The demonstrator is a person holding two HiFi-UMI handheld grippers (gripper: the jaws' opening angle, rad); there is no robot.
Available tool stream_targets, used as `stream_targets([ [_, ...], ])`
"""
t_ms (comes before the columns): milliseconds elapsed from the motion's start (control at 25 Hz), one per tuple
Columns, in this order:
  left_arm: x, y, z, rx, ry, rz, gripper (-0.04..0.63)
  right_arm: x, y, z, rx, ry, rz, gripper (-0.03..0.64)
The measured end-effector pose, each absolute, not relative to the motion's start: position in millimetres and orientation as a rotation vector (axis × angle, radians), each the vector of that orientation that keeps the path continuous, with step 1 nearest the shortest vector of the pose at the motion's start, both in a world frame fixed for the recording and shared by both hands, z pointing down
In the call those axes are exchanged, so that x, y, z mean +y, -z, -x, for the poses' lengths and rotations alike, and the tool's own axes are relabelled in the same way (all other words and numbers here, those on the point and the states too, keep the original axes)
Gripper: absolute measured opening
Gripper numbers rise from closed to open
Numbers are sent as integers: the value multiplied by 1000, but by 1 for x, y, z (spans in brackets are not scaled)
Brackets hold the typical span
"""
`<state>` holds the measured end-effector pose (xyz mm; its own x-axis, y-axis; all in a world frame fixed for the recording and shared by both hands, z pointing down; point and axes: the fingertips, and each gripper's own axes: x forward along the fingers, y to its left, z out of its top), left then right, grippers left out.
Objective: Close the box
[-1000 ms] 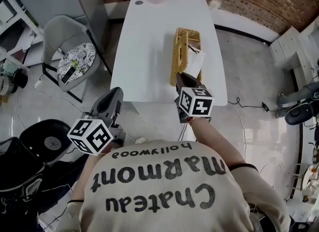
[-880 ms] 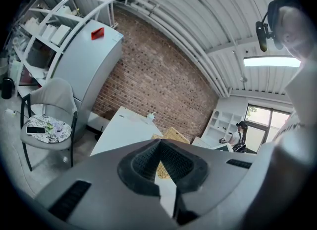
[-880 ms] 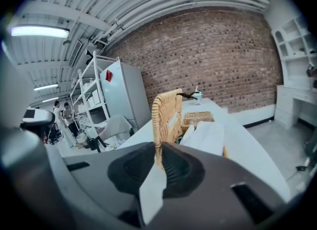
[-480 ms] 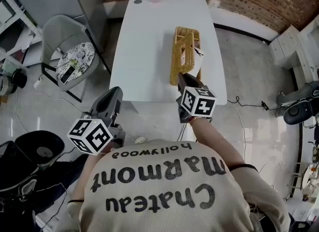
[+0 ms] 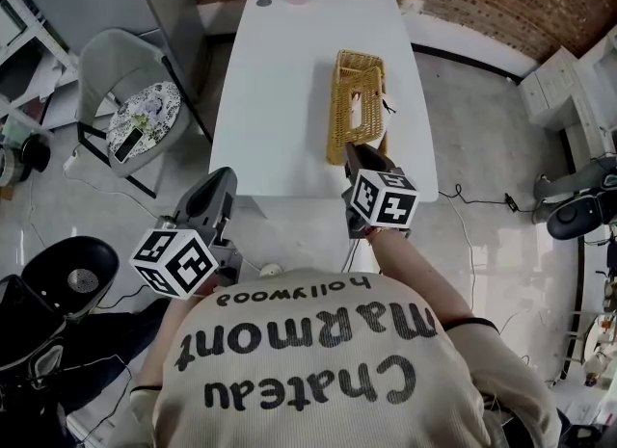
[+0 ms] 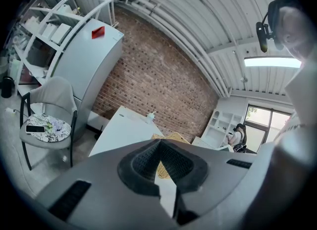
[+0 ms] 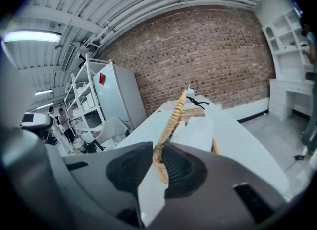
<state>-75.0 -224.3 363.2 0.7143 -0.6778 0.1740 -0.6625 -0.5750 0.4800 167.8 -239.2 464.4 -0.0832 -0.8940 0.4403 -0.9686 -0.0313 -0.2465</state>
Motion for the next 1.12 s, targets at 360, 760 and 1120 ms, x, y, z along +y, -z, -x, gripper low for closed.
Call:
stream_targets([
  [360,-225,-363,73,-1009,37,-2405,2,-234,-468,-175,-2057,-743,-2046,84],
  [760,-224,-362,73,-998,28,-2402,2,-227,-472,-183,-2007,-760,-2066,87],
  [1120,-219,-362,69,-991,28,-2408,2,-219,-476,-194,-1985,-775,-2083,81],
])
